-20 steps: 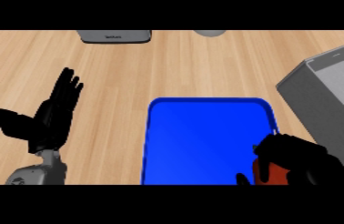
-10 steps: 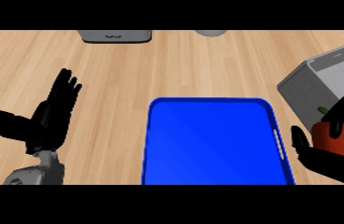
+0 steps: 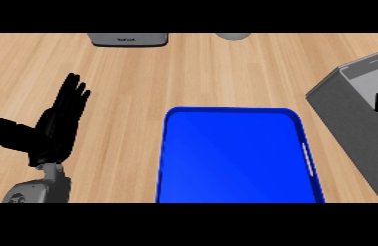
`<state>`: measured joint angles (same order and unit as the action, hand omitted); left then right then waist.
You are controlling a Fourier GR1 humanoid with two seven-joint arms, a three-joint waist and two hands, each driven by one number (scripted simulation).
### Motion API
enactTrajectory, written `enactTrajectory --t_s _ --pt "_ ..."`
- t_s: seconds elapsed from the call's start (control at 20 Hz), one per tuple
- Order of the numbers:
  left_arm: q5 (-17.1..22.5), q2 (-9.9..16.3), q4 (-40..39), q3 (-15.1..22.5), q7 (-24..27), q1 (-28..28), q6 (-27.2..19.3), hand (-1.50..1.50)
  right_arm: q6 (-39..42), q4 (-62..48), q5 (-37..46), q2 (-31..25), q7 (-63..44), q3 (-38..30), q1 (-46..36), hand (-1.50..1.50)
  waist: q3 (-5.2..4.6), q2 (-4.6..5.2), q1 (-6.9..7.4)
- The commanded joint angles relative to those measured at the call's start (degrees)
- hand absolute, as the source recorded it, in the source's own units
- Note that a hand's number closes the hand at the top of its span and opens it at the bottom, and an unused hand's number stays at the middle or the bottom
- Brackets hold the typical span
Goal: Pick the bell pepper from the tray and place it in the cardboard box
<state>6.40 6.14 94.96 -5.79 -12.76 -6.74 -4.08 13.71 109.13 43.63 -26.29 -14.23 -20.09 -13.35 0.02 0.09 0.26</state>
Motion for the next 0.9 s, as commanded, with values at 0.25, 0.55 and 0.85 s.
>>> enactTrajectory --t_s 0.25,0.55,0.85 --pt "-0.9 -0.5 -2.7 -0.3 0.6 -3.3 -1.2 0.0 -10.1 -28.5 4.3 -8.4 16.4 -3.4 -7.1 1.5 0.0 0.08 0.06" --pt "-1.9 -1.3 0.2 2.4 -0.3 -1.0 -0.7 0.0 -6.8 -43.4 15.1 -14.1 16.6 3.7 -6.7 1.5 0.05 0.6 1.81" --pt "-0.6 -0.7 -0.4 0.8 -0.4 -1.9 -0.4 0.0 -7.1 -64.1 13.9 -14.6 23.3 3.4 -16.8 -1.5 0.06 0.36 1.34"
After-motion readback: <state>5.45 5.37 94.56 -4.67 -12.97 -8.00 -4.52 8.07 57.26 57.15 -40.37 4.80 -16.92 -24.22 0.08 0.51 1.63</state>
